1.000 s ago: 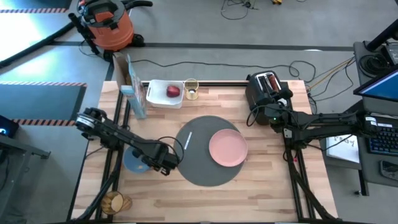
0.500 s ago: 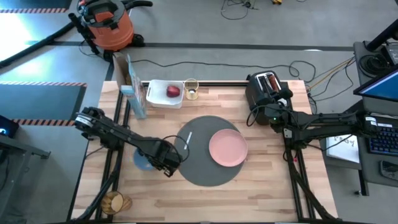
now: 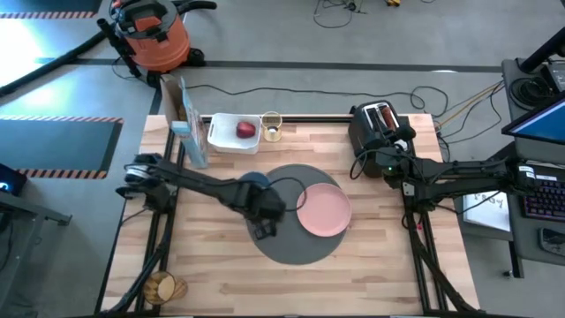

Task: Arrange a breakfast setting
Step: Put the blue bowl beside the pink plate on the gray mat

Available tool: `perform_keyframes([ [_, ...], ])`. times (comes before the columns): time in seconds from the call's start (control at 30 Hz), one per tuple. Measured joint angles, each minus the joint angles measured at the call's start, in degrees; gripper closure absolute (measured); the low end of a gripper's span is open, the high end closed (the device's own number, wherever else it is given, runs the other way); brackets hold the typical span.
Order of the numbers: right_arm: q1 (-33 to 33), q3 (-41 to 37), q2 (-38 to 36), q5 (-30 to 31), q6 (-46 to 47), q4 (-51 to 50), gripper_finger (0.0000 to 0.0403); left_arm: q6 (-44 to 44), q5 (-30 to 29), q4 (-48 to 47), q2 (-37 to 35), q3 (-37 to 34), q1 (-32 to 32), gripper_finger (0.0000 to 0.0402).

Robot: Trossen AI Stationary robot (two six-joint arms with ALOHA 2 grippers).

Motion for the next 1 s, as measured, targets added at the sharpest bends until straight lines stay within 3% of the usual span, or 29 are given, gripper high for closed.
perform_keyframes([
  [0.47,-0.01,0.00,0.00,-0.02,0.00,0.00,0.0310,19.42,6.10,-4.98,16.34,19.57,1.13,0.0401],
  [1.0,-0.02,0.00,0.00,0.00,0.00,0.00,0.0310,13.79,10.11,-6.77,18.60,19.30,0.39,0.0400],
])
